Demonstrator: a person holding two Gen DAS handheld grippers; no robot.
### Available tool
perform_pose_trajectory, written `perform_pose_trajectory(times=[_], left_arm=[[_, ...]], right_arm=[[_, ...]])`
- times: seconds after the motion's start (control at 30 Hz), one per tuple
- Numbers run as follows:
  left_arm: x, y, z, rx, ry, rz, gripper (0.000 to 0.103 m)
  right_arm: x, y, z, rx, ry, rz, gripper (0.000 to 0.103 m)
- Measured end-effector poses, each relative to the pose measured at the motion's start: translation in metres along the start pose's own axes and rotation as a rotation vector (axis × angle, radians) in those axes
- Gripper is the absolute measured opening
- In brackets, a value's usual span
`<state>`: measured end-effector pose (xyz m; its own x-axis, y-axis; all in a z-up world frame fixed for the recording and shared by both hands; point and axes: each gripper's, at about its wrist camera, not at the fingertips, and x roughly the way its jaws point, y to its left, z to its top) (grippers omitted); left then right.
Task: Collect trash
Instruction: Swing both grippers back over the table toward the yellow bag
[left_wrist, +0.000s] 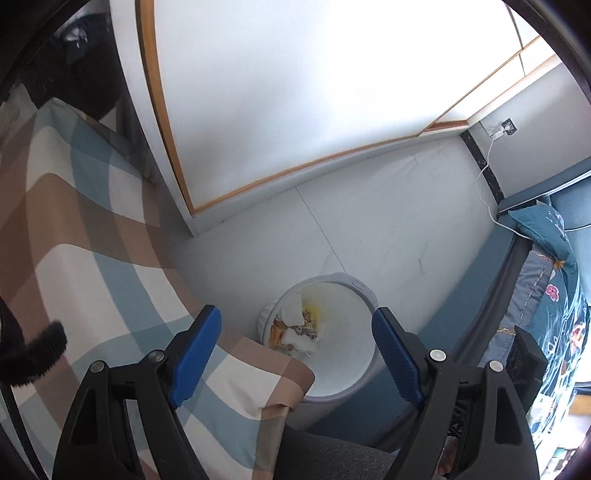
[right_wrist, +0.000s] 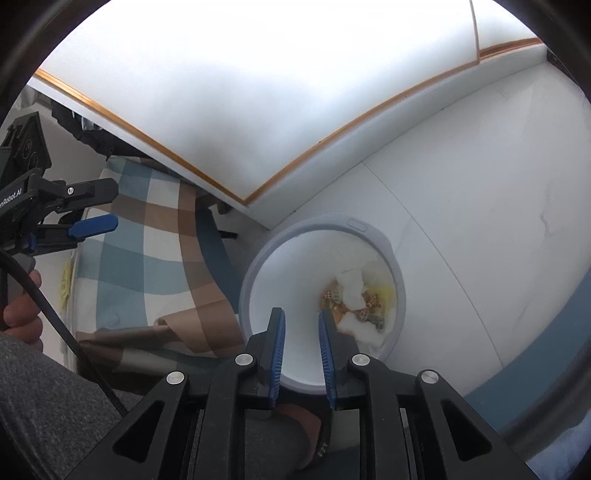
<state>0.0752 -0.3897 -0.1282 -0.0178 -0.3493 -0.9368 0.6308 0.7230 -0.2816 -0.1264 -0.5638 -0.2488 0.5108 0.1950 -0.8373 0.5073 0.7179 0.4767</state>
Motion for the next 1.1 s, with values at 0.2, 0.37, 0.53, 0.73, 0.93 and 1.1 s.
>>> perform_pose_trajectory(times=[0.2, 0.37, 0.53, 0.73, 0.93, 1.1], left_arm=[[-0.046, 0.001, -0.010, 0.008, -0.150, 0.072, 0.081], [-0.077, 0.013, -0.022, -0.028, -0.243, 0.094, 0.081], [-0.108, 0.027, -0.038, -0.052, -0.316, 0.123, 0.081], [-0.144, 0.044, -0.057, -0.091, -0.415, 0.154, 0.081], [-0.190, 0.073, -0.079, -0.152, -0.518, 0.208, 0.081], [-0.221, 0.100, -0.103, -0.209, -0.583, 0.253, 0.081]], right_arm=[[-0.026, 0.012, 0.005, -0.016, -0.054, -0.003, 0.040], [-0.045, 0.027, 0.005, -0.037, -0.093, -0.013, 0.052], [-0.064, 0.047, 0.005, -0.065, -0.135, -0.027, 0.058], [-0.098, 0.088, 0.011, -0.133, -0.236, -0.022, 0.071], [-0.127, 0.143, 0.017, -0.237, -0.326, -0.004, 0.080], [-0.140, 0.201, 0.014, -0.356, -0.366, 0.022, 0.082]])
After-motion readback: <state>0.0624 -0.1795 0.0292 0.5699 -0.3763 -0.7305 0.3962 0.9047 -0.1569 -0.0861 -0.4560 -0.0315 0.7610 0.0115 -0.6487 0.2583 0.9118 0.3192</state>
